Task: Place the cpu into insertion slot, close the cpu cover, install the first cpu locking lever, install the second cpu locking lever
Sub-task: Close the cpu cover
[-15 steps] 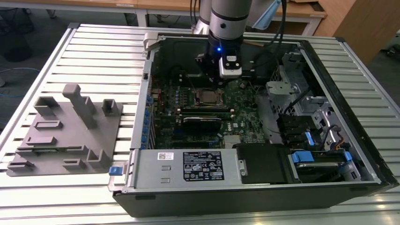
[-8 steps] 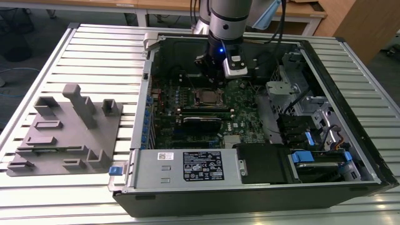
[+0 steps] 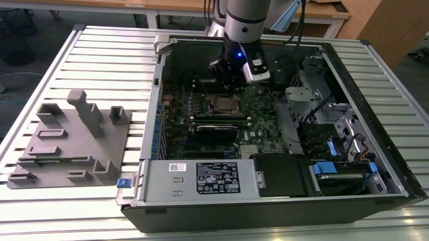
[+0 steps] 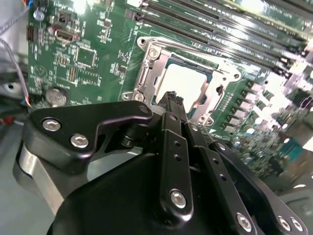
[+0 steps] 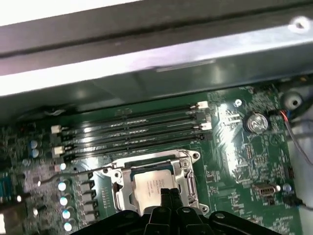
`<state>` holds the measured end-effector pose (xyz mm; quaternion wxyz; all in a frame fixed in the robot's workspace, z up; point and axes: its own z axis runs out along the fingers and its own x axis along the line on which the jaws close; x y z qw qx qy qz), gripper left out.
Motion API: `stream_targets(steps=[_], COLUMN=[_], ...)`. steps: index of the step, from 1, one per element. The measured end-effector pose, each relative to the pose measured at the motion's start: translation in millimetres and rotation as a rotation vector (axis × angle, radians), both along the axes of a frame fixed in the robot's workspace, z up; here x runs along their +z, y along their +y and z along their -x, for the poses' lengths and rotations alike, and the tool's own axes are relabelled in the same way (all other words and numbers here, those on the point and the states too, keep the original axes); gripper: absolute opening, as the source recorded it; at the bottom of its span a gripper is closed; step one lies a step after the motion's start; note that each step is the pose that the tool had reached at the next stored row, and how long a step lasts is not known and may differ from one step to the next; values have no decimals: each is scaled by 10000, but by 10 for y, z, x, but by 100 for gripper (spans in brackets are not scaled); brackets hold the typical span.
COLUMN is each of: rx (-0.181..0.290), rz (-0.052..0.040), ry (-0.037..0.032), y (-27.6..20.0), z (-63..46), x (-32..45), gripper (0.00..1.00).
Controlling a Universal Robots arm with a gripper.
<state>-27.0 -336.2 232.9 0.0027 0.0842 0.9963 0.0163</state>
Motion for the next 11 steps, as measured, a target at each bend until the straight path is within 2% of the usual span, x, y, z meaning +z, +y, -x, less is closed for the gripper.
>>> stream_targets(steps=[2,11], rx=[309,334], rz=[1,1], ry=[0,0], y=[0,0], z=[0,0], x=[-1,-1], gripper=[11,11])
